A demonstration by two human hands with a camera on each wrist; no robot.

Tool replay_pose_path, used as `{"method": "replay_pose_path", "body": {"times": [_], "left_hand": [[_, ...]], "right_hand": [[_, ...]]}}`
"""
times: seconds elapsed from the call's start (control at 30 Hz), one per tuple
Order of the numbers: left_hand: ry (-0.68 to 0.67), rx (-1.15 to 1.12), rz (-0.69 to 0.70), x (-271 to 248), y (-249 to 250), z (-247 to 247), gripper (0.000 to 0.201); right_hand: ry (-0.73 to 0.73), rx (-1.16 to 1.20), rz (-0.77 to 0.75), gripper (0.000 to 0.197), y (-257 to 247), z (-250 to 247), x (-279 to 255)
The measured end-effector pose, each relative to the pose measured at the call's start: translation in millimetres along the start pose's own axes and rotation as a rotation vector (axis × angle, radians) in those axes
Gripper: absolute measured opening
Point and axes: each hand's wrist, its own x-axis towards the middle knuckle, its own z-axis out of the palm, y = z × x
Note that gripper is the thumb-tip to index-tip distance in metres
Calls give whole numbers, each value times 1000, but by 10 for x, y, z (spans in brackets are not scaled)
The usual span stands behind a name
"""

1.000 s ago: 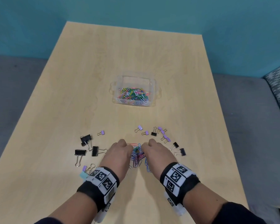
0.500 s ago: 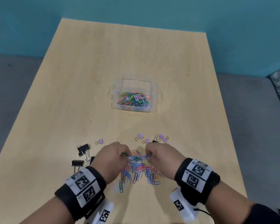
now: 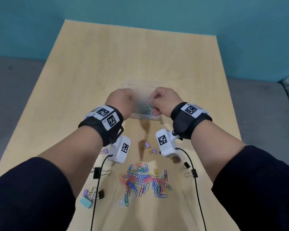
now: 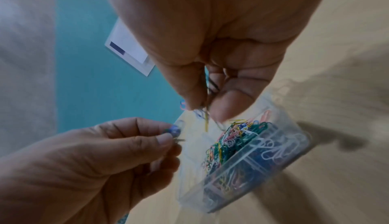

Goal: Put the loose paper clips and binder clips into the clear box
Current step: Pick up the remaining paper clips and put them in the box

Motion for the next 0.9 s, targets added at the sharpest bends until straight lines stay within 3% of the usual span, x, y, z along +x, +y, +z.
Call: {"method": "replay_pose_path", "body": {"times": [0.13,0.27,0.37,0.5,0.6,0.7,0.83,0.9], "left_hand": [[40,43,24,-215,-150,47,30],[-5,73,183,-914,-387,123,30],[-94,171,272,-1515,-629,312,40],[-188,363,357,-2016,-837,658,63],[-205,519,373,-2101,-878,829,66],[-231,608,361,-2136,-897,900,66],[-274,634,385,-2283,-949,871,79],[-261,637,327,-2356,-949,824,88]], "right_hand": [[-14,-107,17,34,177,-10,-190],[46,-519,-319,34,546,42,-910],[-88,-746,-491,31,835,198,-1500],[-310,-993,-548,62,1269,525,-1771],[-280,-1102,-510,74,1393,685,-1793],[-272,-1148,-468,74,1412,733,-1919],[-263,-1092,-498,71,1457,642,-2169],[-186,-1041,-417,78,1512,579,-2269]]}}
